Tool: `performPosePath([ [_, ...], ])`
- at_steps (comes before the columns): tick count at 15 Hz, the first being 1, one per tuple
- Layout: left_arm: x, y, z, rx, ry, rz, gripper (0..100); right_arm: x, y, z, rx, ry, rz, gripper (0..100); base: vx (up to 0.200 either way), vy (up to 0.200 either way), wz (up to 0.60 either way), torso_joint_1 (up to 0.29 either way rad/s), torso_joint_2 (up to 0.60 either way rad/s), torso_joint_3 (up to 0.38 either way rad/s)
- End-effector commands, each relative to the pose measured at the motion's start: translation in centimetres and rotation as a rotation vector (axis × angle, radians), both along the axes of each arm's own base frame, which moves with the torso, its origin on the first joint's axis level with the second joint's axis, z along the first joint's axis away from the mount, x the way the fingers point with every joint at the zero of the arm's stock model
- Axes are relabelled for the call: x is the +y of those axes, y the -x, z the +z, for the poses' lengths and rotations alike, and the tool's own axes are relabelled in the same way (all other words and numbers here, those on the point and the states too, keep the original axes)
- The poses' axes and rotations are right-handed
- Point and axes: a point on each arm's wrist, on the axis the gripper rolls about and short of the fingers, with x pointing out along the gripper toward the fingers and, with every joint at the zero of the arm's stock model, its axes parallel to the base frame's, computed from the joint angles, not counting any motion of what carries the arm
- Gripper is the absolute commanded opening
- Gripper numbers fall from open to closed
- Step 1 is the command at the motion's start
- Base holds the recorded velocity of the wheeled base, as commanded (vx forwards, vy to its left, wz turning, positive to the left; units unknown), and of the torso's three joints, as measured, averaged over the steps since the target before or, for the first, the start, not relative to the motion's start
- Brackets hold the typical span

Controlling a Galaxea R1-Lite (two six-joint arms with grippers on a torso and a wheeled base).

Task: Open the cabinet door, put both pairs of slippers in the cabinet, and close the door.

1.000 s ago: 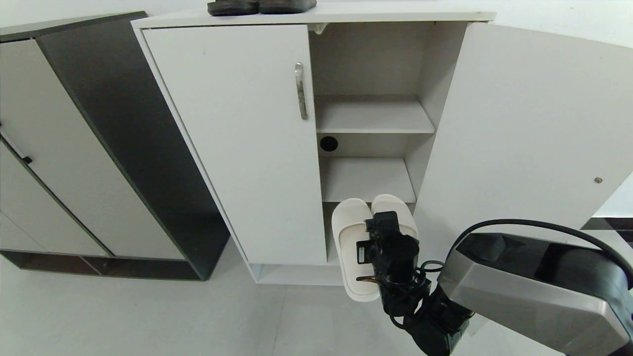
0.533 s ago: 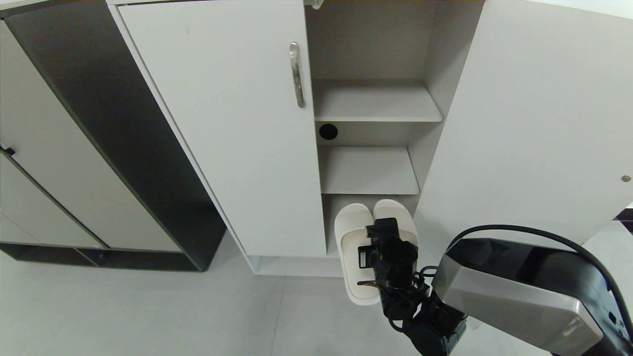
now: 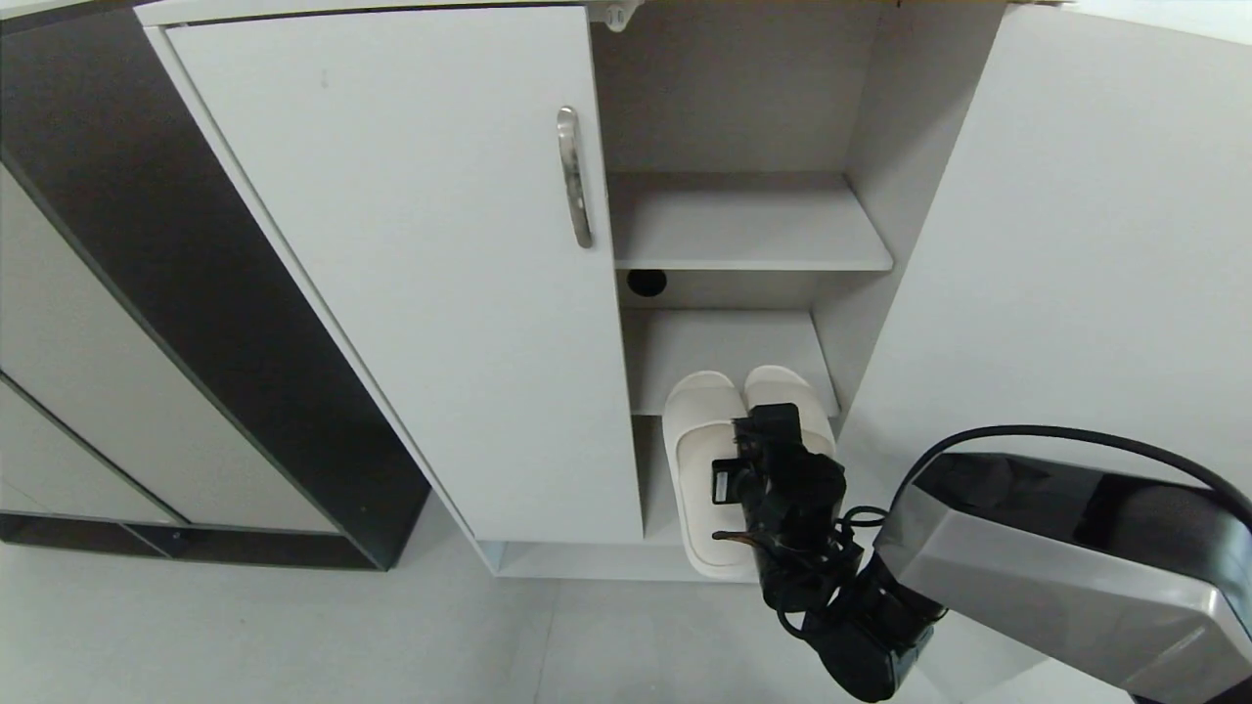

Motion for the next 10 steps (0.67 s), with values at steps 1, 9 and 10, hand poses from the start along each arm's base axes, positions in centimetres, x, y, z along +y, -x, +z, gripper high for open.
performPosePath([
  [1, 0.0, 0.0, 0.0, 0.001, 0.000, 0.000, 0, -0.2, 0.4, 0.9, -0.011, -0.005, 0.003, 0, 0.200, 0.000, 0.00, 0.002, 0.00, -0.002],
  [9, 0.0, 0.0, 0.0, 0.001, 0.000, 0.000, 0, 0.0, 0.1, -0.7, -0.009, -0.005, 0.003, 0, 0.000, 0.000, 0.00, 0.000, 0.00, 0.000],
  [10, 0.0, 0.0, 0.0, 0.001, 0.000, 0.001, 0, 0.2, -0.1, -0.2, -0.016, -0.009, 0.004, 0, 0.000, 0.000, 0.00, 0.000, 0.00, 0.000],
])
